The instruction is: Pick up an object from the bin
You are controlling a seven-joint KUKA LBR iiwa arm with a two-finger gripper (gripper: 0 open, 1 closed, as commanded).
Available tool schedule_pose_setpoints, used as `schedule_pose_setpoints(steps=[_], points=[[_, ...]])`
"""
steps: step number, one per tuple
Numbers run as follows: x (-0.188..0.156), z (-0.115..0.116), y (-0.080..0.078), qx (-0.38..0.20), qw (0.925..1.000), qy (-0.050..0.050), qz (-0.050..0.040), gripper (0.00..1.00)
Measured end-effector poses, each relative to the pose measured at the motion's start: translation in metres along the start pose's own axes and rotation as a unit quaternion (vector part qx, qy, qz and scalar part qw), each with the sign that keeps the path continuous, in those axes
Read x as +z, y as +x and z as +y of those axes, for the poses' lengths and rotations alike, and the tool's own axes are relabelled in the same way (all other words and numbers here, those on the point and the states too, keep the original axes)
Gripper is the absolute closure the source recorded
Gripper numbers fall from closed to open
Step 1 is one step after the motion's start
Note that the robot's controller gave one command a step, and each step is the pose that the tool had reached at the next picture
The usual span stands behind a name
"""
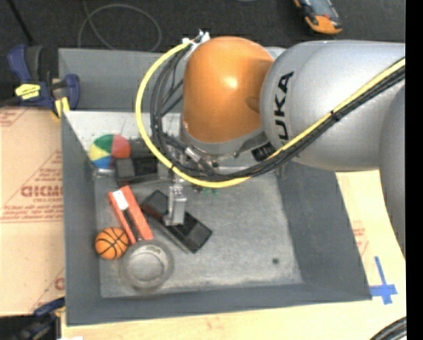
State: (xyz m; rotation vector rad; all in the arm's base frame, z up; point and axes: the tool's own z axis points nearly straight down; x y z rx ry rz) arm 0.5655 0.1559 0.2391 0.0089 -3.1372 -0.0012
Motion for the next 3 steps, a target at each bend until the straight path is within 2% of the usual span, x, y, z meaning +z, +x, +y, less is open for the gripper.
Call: schedule_pose_setpoints(steps=[1,2,3], points=[[-0.005,-0.001,-0.001,0.002,1.0000,-0.001,-0.0040,0.00],[0.050,-0.033,-0.009,0.036,0.9993,-0.001,-0.0062,0.00],[0.081,-0.048,0.000,0.142,0.9898,0.000,-0.0009,0.00]])
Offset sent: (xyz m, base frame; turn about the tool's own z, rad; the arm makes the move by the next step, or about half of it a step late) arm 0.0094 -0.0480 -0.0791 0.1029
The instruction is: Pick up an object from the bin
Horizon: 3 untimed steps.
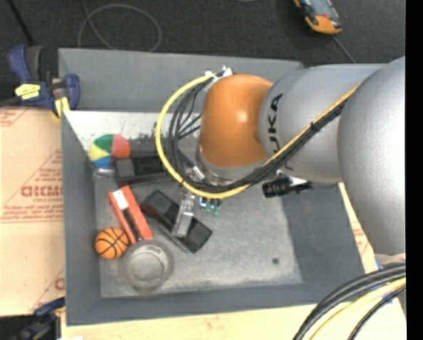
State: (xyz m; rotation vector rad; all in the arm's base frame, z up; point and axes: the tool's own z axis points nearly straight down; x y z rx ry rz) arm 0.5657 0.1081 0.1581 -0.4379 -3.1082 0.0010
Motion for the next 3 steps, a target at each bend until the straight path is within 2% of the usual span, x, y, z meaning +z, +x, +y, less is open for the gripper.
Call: schedule_pose_setpoints(steps=[1,2,3], points=[[0.022,0.001,0.001,0.024,0.9997,-0.002,-0.0022,0.00],[0.082,0.003,-0.001,0.099,0.9951,-0.003,-0.0068,0.00],[0.079,0.002,0.003,0.100,0.9950,0.000,-0.0001,1.00]])
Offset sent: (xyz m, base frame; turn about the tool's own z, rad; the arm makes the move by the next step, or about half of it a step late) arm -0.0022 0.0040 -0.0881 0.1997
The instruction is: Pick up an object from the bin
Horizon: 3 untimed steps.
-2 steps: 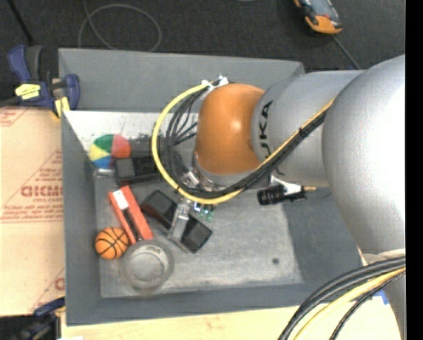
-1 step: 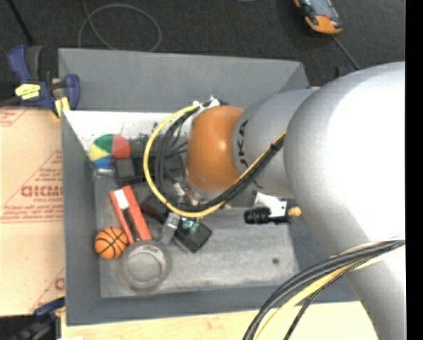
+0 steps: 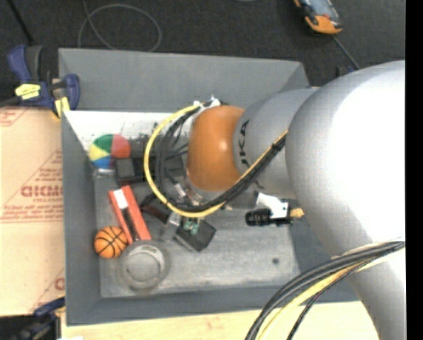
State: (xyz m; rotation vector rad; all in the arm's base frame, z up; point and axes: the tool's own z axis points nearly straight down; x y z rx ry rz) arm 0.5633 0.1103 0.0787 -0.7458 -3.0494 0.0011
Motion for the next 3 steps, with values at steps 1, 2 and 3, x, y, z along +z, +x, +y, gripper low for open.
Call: schedule_pose_setpoints(steps=[1,2,3], points=[[0.000,0.000,0.000,0.000,1.0000,0.000,0.0001,1.00],[-0.004,-0.001,0.001,0.000,1.0000,0.002,0.0021,1.00],[-0.025,-0.003,0.003,0.000,1.0000,0.004,0.0055,1.00]])
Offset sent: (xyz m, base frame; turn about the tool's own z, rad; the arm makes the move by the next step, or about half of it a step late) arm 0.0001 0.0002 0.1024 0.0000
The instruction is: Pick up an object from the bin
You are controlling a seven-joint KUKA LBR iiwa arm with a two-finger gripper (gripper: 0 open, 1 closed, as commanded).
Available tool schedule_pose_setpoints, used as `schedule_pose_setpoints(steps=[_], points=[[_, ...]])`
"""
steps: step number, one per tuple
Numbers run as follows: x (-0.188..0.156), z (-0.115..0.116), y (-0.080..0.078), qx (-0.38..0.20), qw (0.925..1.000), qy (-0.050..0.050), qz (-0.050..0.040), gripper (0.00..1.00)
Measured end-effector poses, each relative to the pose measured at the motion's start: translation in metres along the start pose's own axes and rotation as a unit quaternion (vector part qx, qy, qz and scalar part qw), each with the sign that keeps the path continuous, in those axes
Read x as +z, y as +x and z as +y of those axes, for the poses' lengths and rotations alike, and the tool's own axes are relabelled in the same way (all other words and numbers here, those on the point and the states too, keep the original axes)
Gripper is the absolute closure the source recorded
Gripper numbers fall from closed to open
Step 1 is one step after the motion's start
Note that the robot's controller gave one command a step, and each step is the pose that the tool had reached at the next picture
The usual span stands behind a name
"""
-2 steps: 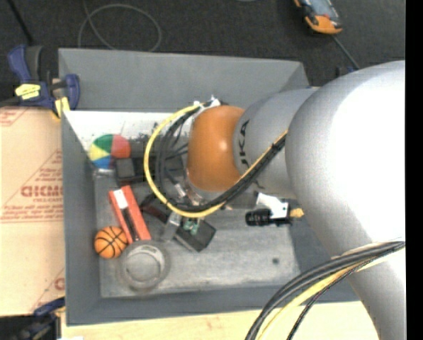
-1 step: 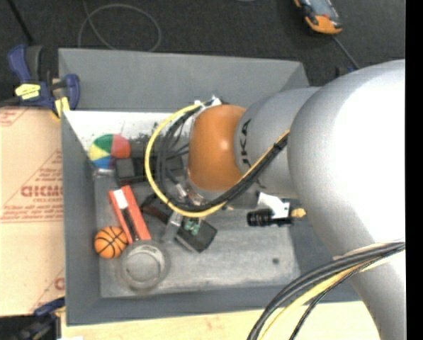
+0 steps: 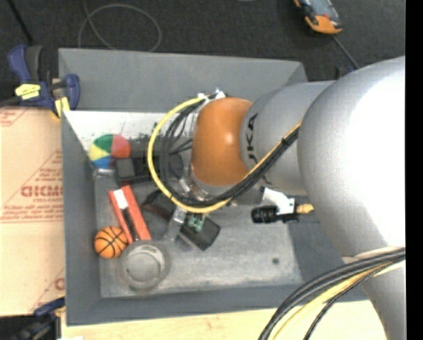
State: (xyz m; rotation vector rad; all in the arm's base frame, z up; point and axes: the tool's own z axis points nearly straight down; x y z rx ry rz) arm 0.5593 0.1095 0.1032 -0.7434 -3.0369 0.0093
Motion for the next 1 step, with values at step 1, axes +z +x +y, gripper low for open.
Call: schedule_pose_setpoints(steps=[1], points=[[-0.0213,0.0013,-0.0016,-0.001,1.0000,-0.003,-0.0039,1.00]])
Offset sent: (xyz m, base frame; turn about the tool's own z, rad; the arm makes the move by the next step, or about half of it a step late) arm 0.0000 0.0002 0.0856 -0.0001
